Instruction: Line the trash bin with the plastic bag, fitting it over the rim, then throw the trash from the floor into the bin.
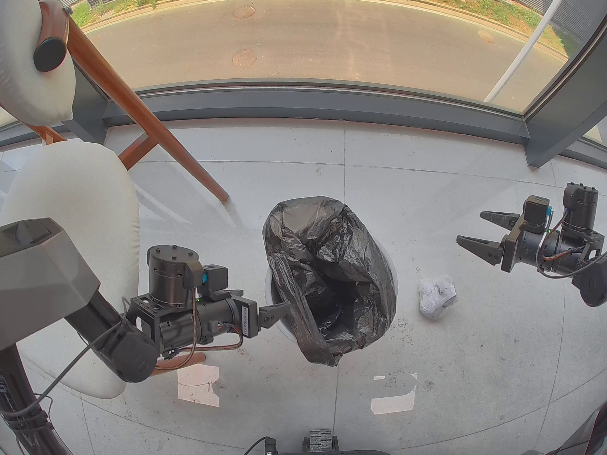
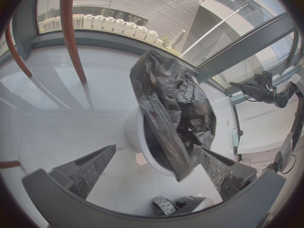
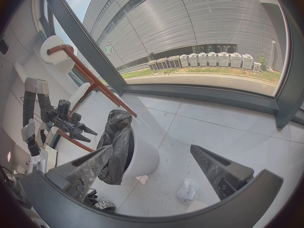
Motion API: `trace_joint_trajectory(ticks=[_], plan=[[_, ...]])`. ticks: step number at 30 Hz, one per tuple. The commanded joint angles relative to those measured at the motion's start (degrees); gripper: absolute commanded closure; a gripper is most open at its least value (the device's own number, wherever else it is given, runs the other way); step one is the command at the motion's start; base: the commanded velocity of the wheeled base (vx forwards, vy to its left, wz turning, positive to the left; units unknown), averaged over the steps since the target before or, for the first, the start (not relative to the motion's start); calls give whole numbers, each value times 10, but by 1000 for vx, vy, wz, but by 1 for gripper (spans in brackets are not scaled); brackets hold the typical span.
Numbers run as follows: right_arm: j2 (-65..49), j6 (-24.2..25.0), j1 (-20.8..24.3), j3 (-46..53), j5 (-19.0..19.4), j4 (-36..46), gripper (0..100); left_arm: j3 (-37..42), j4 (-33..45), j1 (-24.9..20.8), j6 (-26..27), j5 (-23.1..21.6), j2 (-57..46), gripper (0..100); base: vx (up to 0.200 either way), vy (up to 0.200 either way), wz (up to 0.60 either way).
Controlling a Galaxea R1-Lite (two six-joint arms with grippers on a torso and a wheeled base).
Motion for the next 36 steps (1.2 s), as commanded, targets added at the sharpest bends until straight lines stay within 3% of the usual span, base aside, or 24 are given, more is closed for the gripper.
trace_joint_trajectory(ticks=[1, 14, 36], plan=[[-2, 0, 1, 2, 0, 0, 0, 14, 2, -36, -37, -1, -34, 0, 0, 0, 0], [-2, 0, 6, 1, -1, 1, 0, -9, 2, -48, -61, 6, 0, 0, 0, 0, 0], [-1, 0, 5, 15, -1, -22, 0, -158, -3, -65, -72, 59, 151, 0, 0, 0, 0]])
